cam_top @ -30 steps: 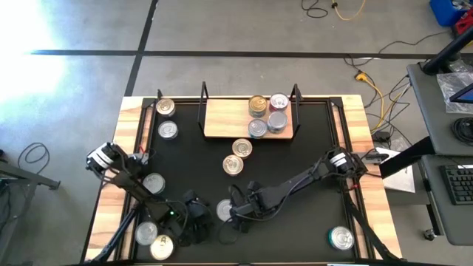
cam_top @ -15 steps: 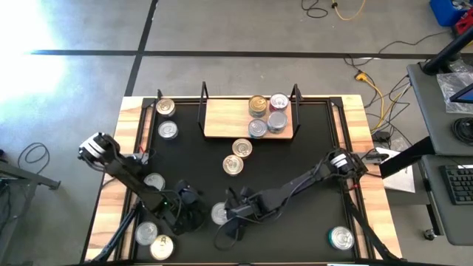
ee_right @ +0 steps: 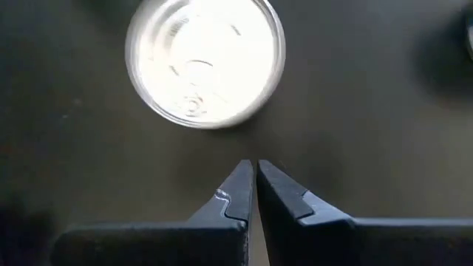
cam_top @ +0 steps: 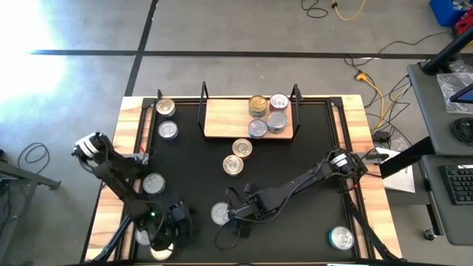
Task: Stack canned seafood by type on shelf
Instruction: Stack the yellow-blue tuna can on top of the other yellow-blue tuna can on the shelf
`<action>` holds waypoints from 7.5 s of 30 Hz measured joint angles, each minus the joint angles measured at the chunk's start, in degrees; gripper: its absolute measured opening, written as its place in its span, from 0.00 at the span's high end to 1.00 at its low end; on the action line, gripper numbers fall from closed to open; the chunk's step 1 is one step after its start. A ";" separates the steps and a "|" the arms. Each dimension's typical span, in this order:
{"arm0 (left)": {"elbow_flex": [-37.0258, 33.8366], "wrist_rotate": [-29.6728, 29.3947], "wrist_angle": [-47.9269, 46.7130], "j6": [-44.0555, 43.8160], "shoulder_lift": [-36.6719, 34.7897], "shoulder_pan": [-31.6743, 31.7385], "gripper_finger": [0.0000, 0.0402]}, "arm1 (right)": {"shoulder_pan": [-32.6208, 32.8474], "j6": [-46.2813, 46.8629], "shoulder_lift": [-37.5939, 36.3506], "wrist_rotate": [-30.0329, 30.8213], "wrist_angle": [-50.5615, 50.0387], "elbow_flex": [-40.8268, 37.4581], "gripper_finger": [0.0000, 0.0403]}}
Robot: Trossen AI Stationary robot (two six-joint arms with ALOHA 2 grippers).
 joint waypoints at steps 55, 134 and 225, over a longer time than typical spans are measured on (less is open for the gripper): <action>3.69 -7.05 13.68 12.14 14.94 9.63 0.00 | -2.04 -16.57 0.17 1.86 9.17 -6.63 0.13; 13.35 50.05 12.76 79.19 -4.05 65.13 0.10 | -11.68 7.44 -27.91 8.64 -16.51 -7.84 0.48; 42.08 63.16 -2.15 91.55 23.06 83.06 0.09 | -48.48 -41.56 -23.12 -14.55 1.59 -19.08 0.97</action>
